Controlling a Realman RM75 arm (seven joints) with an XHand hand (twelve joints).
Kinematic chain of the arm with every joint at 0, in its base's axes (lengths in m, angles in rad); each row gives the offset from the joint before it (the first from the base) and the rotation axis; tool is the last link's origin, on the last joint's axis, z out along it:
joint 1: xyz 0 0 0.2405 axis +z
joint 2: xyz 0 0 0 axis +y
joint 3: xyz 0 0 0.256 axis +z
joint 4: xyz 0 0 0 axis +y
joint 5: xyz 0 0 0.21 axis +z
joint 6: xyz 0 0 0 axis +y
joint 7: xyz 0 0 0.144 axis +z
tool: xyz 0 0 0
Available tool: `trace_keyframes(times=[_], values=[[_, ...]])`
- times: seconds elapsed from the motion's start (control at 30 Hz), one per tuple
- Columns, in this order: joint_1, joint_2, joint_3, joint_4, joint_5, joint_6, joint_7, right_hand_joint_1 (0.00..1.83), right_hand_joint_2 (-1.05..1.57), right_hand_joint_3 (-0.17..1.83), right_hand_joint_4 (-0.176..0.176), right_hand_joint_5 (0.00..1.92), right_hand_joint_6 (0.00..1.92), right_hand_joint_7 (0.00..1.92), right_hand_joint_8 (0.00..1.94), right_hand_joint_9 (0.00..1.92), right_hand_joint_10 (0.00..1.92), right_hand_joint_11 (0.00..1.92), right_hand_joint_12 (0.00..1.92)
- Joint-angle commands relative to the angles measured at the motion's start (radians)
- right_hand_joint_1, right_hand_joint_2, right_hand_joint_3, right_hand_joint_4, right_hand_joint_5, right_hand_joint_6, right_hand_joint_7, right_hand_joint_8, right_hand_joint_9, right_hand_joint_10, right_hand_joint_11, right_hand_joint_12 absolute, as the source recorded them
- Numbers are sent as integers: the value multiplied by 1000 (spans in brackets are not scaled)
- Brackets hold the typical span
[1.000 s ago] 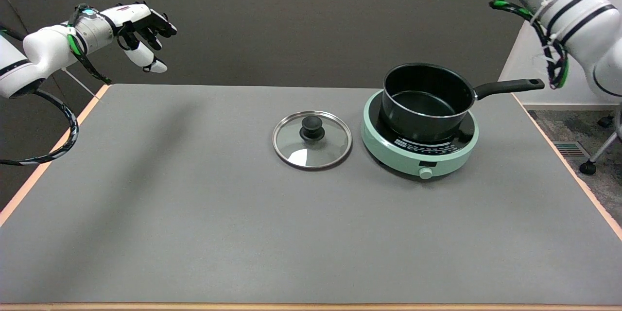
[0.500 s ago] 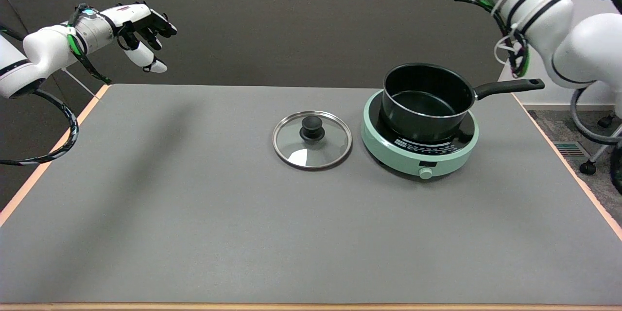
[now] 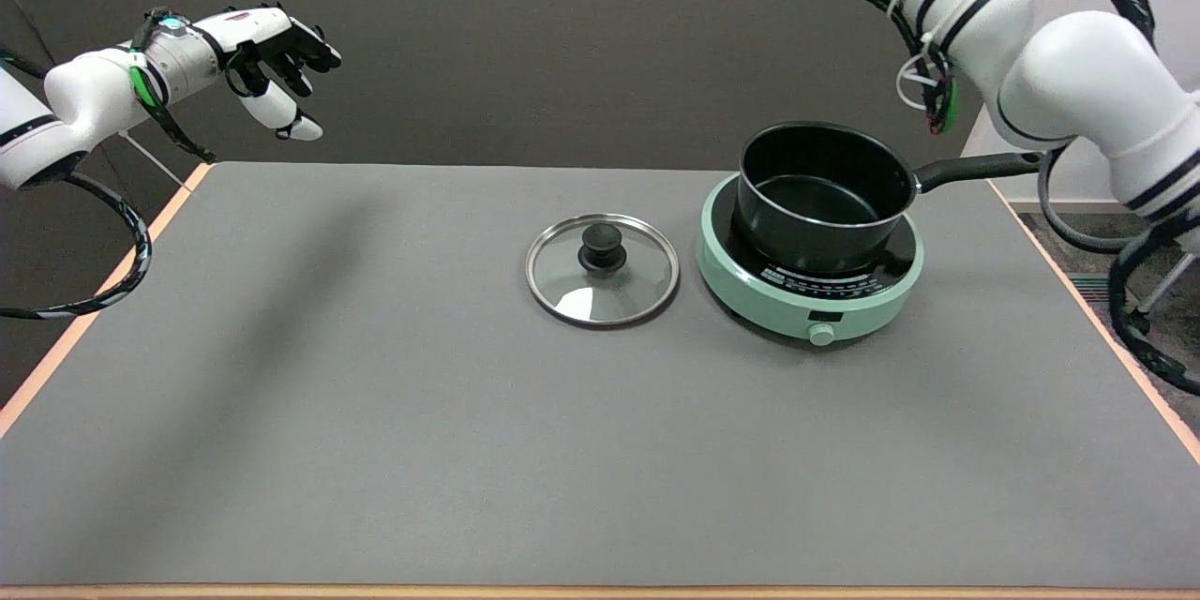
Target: Pick up the pot lid.
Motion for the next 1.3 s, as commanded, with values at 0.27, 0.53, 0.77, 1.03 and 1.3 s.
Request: trace_keyframes(times=[0.27,0.53,0.77,1.03,1.3], values=[[268,-139,-170,-308,-56,-108,-11,821,610,856,-95,647,393,743,327,599,615,481,1366],[259,-109,-182,-297,2,-92,-57,814,622,832,-90,655,386,749,319,613,603,494,1368],[287,-73,-236,-259,72,-70,-52,813,618,837,-89,654,383,751,315,616,603,500,1377],[275,-59,-214,-214,64,-52,-70,815,617,838,-89,654,384,751,314,621,607,508,1392],[243,-42,-180,-202,63,-57,-70,816,617,838,-88,655,384,753,314,628,621,514,1404]])
